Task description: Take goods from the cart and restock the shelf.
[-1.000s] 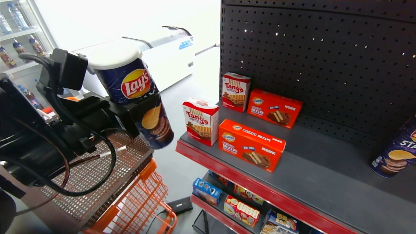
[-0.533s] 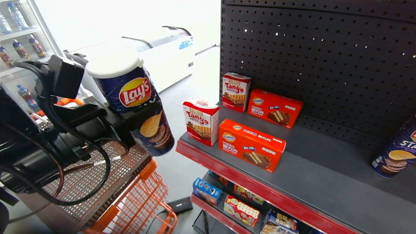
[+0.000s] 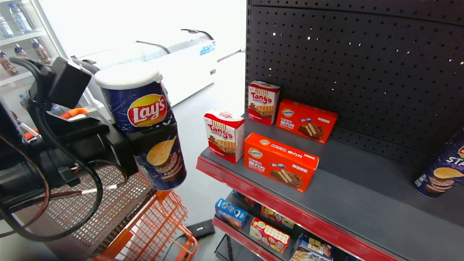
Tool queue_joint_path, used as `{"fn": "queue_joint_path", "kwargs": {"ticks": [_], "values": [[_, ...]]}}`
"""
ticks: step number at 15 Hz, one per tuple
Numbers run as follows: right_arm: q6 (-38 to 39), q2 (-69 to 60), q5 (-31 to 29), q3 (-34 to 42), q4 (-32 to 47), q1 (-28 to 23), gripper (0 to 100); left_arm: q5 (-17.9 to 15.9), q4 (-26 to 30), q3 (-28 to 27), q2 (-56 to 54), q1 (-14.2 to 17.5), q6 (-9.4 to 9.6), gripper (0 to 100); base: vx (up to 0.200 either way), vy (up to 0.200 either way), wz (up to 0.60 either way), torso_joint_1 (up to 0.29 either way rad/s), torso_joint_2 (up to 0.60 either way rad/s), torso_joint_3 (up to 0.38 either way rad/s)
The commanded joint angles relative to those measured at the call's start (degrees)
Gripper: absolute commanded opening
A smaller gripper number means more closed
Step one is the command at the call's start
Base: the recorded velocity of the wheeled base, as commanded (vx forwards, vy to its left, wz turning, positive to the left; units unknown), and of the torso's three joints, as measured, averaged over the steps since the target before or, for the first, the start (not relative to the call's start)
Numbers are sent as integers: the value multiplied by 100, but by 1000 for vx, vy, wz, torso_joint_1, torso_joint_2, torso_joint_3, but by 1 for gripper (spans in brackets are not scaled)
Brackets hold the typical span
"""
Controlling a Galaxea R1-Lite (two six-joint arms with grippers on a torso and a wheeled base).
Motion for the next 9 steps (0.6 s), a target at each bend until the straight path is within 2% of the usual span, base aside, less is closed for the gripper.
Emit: {"fn": "queue_joint_path", "kwargs": {"ticks": [1, 3, 4, 5, 9], "values": [[2, 0, 4, 2, -2, 2, 100, 10, 144, -197, -39, 10, -18, 0, 0, 0, 0, 0, 0, 0], [-16, 0, 4, 2, -2, 2, 100, 19, 698, -566, -12, -7, -26, 0, 0, 0, 0, 0, 0, 0], [-16, 9, 4, 2, -2, 2, 100, 19, 1410, -926, -12, -7, -26, 0, 0, 0, 0, 0, 0, 0], [-7, 0, 4, 2, -2, 2, 100, 19, 1832, -1155, 5, -16, -9, 0, 0, 0, 0, 0, 0, 0], [-7, 0, 4, 2, -2, 2, 100, 19, 2746, -1823, 207, -236, 9, 0, 0, 0, 0, 0, 0, 0]]}}
